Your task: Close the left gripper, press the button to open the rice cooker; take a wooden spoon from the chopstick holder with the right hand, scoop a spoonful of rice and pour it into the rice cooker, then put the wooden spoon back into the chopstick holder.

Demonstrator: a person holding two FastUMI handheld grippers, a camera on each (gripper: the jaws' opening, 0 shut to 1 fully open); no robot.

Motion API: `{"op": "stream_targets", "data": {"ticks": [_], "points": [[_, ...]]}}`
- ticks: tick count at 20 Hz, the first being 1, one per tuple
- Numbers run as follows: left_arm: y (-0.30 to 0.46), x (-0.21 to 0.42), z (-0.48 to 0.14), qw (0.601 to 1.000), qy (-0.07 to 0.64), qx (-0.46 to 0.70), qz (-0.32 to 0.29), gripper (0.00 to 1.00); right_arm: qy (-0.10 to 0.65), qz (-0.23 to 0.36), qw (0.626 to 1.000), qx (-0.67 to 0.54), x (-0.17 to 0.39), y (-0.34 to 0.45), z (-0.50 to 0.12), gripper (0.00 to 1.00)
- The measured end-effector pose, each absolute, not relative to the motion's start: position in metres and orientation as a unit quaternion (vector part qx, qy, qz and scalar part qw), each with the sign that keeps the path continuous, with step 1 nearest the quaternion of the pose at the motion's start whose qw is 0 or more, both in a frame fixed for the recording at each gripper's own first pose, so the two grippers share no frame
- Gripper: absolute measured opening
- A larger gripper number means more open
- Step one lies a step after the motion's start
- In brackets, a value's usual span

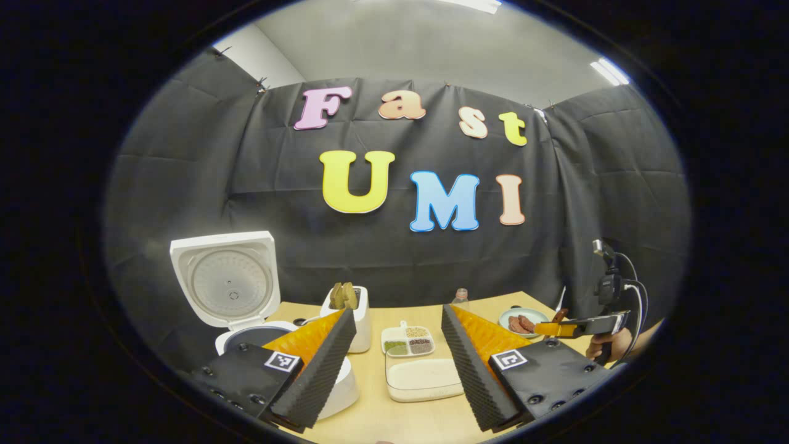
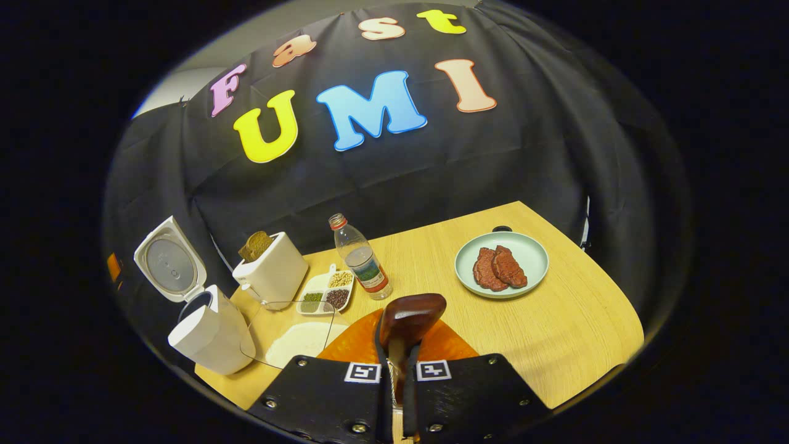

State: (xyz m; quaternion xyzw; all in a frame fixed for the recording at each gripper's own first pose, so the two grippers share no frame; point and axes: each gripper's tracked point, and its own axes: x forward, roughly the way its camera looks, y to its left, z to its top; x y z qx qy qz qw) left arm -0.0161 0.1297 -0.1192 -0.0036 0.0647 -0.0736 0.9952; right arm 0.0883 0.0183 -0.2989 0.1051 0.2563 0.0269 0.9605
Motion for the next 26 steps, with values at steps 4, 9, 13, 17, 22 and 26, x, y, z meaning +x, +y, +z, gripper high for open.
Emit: {"op": "stream_targets", "data": {"ticks": [4,9,13,17,22,26], "points": [[0.13,-0.021,-0.119,0.996,0.068,0.001,-0.064,0.98,0.269,0.024,0.958,0.094,0.092,0.024,-0.32,0.07],[0.126,-0.021,-0.117,0.996,0.066,-0.005,-0.062,0.96,0.257,0.01,0.965,0.049,0.082,0.001,-0.314,0.49],[0.121,-0.011,-0.115,0.996,0.062,-0.014,-0.059,0.97,0.175,-0.011,0.985,-0.008,0.067,-0.023,-0.237,0.99],[0.114,-0.001,-0.115,0.996,0.067,-0.015,-0.062,0.96,0.086,0.009,0.996,-0.029,0.052,-0.005,-0.151,0.99],[0.113,0.006,-0.094,0.997,0.044,-0.002,-0.06,0.97,0.033,0.021,0.999,-0.025,0.041,0.012,-0.079,0.99],[0.133,0.016,-0.078,0.998,0.044,-0.012,-0.042,0.97,0.02,0.036,0.999,-0.014,0.041,0.026,-0.06,0.99]]}}
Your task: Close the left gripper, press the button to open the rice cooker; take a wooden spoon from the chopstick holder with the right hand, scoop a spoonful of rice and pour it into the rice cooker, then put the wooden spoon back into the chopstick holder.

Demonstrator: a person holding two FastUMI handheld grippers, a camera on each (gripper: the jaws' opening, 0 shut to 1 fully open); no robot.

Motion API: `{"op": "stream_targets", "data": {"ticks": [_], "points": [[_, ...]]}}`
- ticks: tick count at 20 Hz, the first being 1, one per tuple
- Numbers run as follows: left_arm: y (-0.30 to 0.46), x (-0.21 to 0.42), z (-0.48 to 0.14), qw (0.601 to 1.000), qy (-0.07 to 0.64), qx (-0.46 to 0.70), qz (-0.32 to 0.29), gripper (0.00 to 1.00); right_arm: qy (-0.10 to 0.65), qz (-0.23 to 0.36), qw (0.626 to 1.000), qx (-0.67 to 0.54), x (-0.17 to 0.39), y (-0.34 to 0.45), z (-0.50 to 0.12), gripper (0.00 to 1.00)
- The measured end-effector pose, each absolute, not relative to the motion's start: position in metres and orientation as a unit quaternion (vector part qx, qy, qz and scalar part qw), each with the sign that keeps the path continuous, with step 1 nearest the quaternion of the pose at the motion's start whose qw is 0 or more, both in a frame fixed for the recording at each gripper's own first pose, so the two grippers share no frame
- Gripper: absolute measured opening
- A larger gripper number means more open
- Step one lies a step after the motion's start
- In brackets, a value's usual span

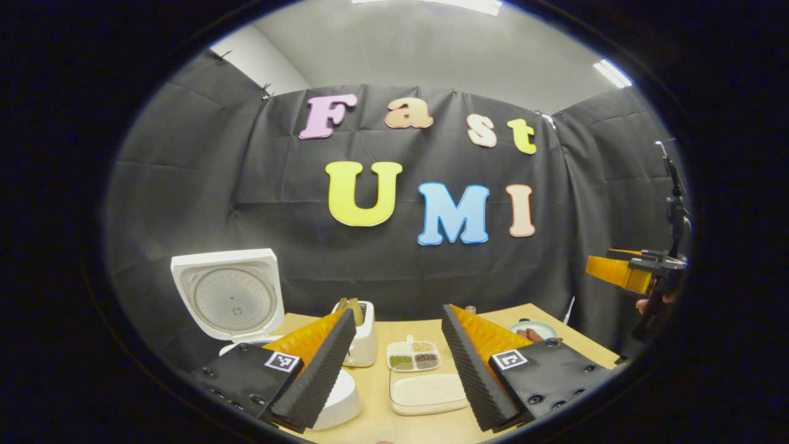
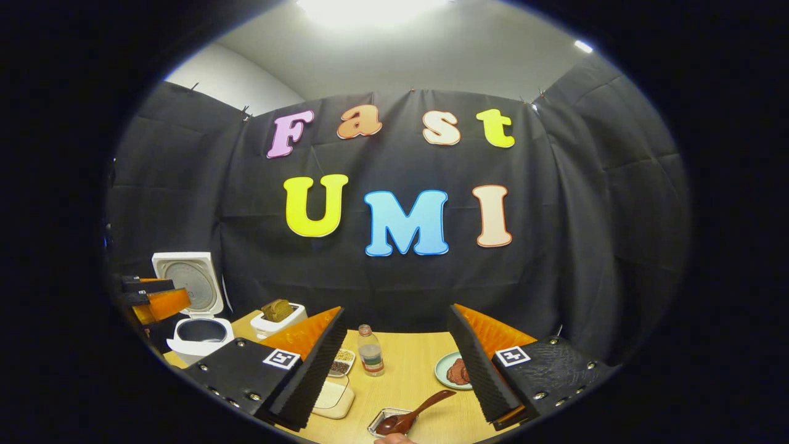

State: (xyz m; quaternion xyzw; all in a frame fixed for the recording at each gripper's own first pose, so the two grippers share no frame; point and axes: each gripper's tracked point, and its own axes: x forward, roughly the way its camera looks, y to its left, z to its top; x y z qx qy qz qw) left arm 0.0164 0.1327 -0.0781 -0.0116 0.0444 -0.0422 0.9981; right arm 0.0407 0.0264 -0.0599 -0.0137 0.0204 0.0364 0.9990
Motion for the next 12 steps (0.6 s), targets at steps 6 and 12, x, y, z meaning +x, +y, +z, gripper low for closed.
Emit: {"op": "stream_targets", "data": {"ticks": [6,12], "points": [[0.201,0.041,-0.038,0.998,0.038,-0.046,0.01,0.96,0.024,0.051,0.998,-0.021,0.042,0.037,-0.068,0.99],[0.276,0.071,-0.017,0.995,0.043,-0.045,0.079,0.97,0.039,0.055,0.998,-0.017,0.045,0.042,-0.079,0.99]]}}
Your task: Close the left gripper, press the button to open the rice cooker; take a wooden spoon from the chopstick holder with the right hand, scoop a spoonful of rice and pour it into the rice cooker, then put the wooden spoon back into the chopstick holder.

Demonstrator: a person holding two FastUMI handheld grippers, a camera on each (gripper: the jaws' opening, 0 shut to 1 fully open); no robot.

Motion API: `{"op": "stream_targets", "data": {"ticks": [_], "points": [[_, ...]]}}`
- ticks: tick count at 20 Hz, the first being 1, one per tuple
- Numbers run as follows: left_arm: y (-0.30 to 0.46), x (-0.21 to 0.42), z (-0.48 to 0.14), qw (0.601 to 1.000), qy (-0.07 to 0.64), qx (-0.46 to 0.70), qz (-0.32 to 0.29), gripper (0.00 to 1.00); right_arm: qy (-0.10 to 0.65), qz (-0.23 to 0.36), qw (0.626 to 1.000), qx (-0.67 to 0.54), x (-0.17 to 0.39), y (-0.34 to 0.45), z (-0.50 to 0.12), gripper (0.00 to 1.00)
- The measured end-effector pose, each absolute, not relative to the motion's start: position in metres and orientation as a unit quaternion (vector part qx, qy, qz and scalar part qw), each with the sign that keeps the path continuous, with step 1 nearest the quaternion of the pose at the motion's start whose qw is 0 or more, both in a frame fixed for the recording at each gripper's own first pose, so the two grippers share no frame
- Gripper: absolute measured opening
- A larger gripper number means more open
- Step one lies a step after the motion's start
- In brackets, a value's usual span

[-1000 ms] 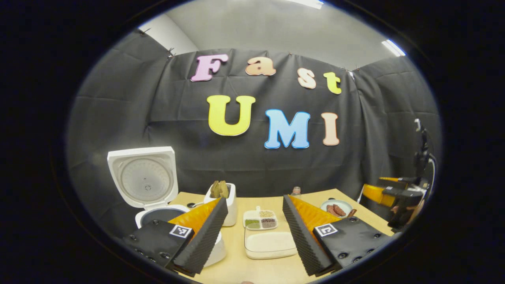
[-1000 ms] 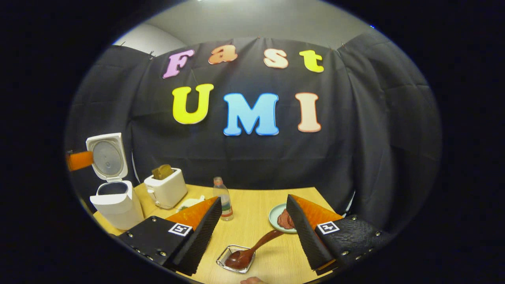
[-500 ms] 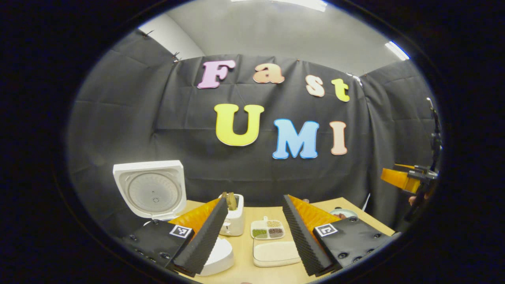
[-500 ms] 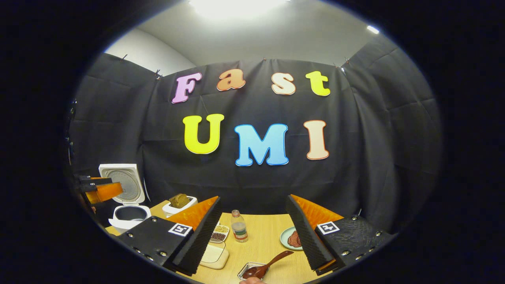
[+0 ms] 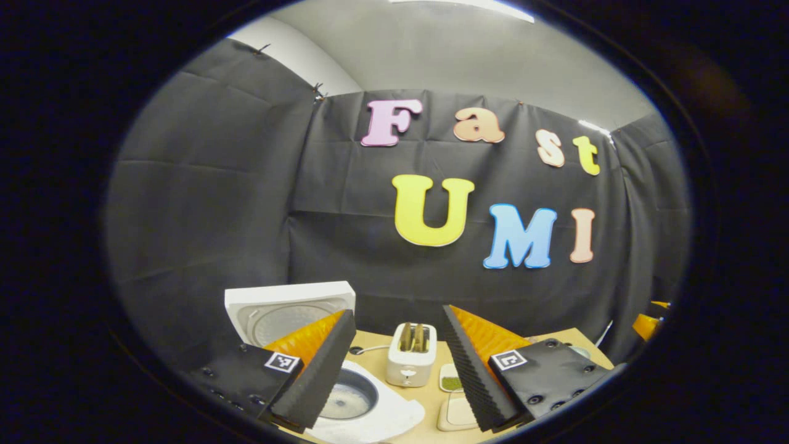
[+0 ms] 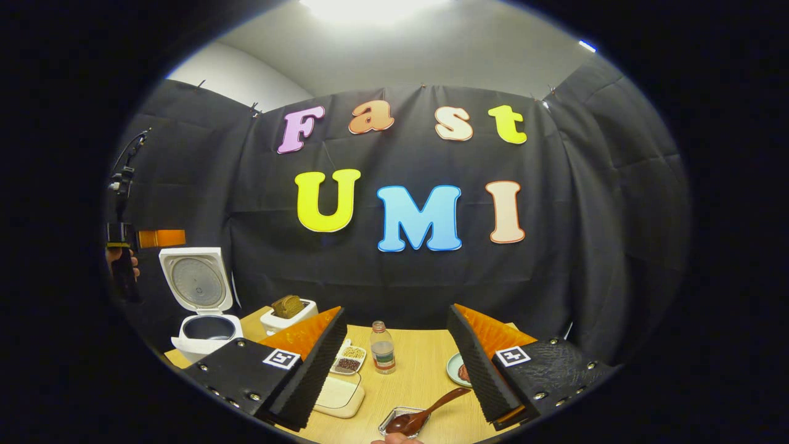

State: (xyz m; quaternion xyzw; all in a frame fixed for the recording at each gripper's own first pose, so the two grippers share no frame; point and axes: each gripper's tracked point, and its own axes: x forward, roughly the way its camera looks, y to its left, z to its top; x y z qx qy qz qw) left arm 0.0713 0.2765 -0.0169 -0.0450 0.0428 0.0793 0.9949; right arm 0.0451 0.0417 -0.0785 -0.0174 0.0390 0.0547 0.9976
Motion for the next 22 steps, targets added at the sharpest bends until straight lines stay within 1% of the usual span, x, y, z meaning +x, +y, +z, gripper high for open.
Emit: {"op": "stream_targets", "data": {"ticks": [4,5,11,14,16,19,22], "points": [[0.332,0.1,-0.008,0.989,0.041,-0.066,0.125,0.96,0.053,0.039,0.998,-0.019,0.052,0.032,-0.092,0.99],[0.346,0.107,-0.007,0.987,0.041,-0.066,0.138,0.97,0.058,0.036,0.997,-0.02,0.054,0.03,-0.095,0.99],[0.418,0.158,0.0,0.974,0.035,-0.055,0.217,0.96,0.074,0.024,0.997,-0.023,0.065,0.024,-0.106,0.99],[0.454,0.185,-0.012,0.964,0.044,-0.083,0.25,0.98,0.083,0.016,0.996,-0.024,0.07,0.02,-0.112,0.99],[0.476,0.196,-0.026,0.956,0.056,-0.096,0.271,0.97,0.082,0.011,0.996,-0.02,0.074,0.018,-0.112,0.99],[0.501,0.222,-0.053,0.95,0.094,-0.085,0.287,0.97,0.082,0.005,0.996,-0.021,0.077,0.015,-0.112,0.99],[0.509,0.238,-0.07,0.945,0.116,-0.087,0.294,0.97,0.082,0.0,0.996,-0.023,0.08,0.014,-0.113,0.99]]}}
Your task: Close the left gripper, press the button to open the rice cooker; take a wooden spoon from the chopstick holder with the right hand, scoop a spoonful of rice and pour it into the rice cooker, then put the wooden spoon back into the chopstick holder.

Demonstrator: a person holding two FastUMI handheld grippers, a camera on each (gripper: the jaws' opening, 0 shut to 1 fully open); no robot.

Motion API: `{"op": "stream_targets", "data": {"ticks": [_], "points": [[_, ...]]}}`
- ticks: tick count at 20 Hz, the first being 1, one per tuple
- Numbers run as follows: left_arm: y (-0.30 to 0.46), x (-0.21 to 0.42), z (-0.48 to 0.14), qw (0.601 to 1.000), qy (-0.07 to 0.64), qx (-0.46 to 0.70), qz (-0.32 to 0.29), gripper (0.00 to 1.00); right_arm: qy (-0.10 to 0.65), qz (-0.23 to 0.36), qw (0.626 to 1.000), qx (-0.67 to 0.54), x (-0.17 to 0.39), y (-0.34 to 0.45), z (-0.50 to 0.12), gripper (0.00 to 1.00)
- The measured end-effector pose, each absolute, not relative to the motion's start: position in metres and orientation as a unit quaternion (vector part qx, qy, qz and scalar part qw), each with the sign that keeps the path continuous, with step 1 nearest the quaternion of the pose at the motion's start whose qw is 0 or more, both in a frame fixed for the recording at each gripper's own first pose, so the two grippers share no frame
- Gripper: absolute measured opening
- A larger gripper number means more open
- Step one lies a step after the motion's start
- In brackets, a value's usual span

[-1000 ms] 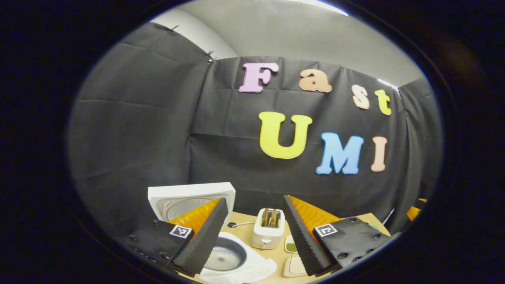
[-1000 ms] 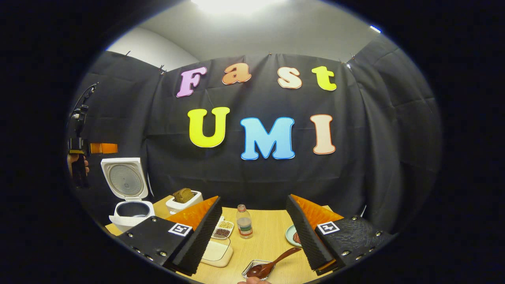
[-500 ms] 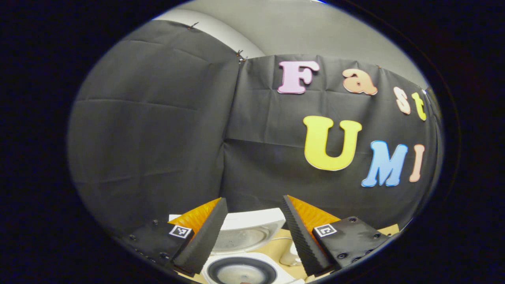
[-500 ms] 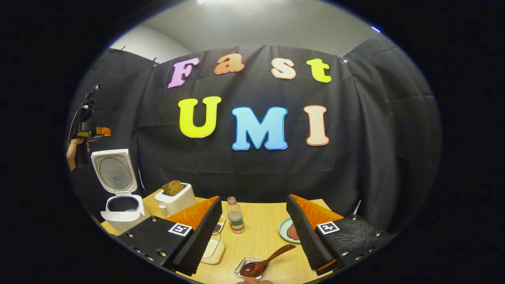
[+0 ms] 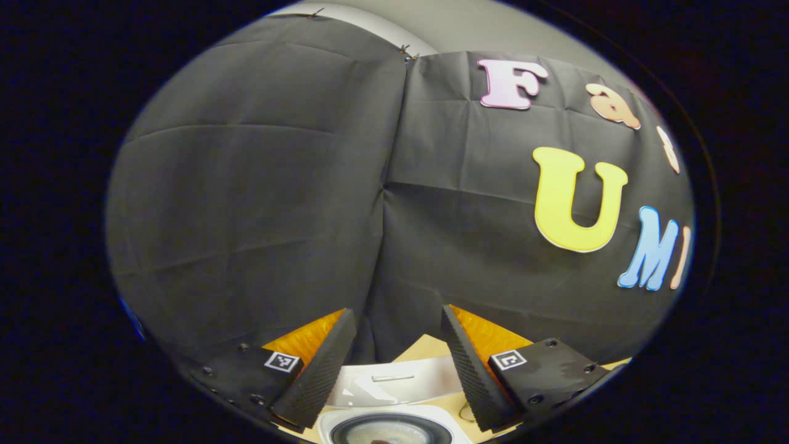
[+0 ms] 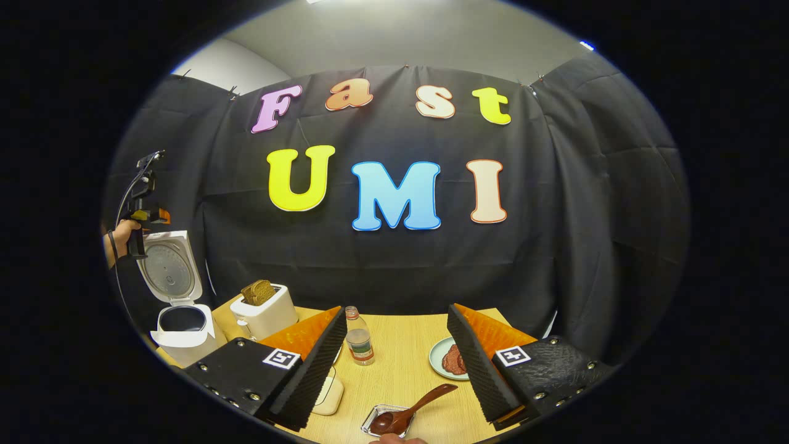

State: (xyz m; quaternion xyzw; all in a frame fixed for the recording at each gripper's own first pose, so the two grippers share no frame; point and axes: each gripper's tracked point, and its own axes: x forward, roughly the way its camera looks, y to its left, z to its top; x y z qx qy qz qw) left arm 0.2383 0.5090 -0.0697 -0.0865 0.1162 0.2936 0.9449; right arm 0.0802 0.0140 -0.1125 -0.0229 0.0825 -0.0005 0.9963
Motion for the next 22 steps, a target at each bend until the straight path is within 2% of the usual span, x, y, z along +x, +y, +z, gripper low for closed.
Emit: {"op": "stream_targets", "data": {"ticks": [6,9,10,12,13,18,19,21,22], "points": [[0.514,0.242,-0.086,0.938,0.136,-0.047,0.315,0.98,0.085,-0.007,0.996,-0.022,0.083,0.009,-0.112,0.99],[0.514,0.239,-0.084,0.938,0.131,-0.039,0.319,0.95,0.086,-0.006,0.996,-0.023,0.083,0.009,-0.113,0.99],[0.513,0.24,-0.083,0.939,0.128,-0.038,0.318,0.99,0.086,-0.005,0.996,-0.022,0.082,0.009,-0.114,0.99],[0.508,0.238,-0.078,0.941,0.117,-0.03,0.315,0.92,0.086,-0.002,0.996,-0.022,0.082,0.01,-0.113,0.99],[0.505,0.236,-0.074,0.942,0.111,-0.026,0.314,0.96,0.085,0.0,0.996,-0.022,0.081,0.01,-0.112,0.99],[0.475,0.206,-0.084,0.944,0.096,-0.019,0.314,0.96,0.085,0.003,0.996,-0.023,0.078,0.005,-0.111,0.99],[0.469,0.201,-0.086,0.945,0.092,-0.016,0.314,0.92,0.087,0.006,0.996,-0.022,0.077,0.005,-0.111,0.99],[0.458,0.191,-0.094,0.946,0.092,-0.015,0.311,0.96,0.088,0.008,0.996,-0.02,0.076,0.004,-0.11,0.99],[0.451,0.185,-0.098,0.946,0.095,-0.019,0.308,0.92,0.087,0.009,0.996,-0.019,0.075,0.003,-0.11,0.99]]}}
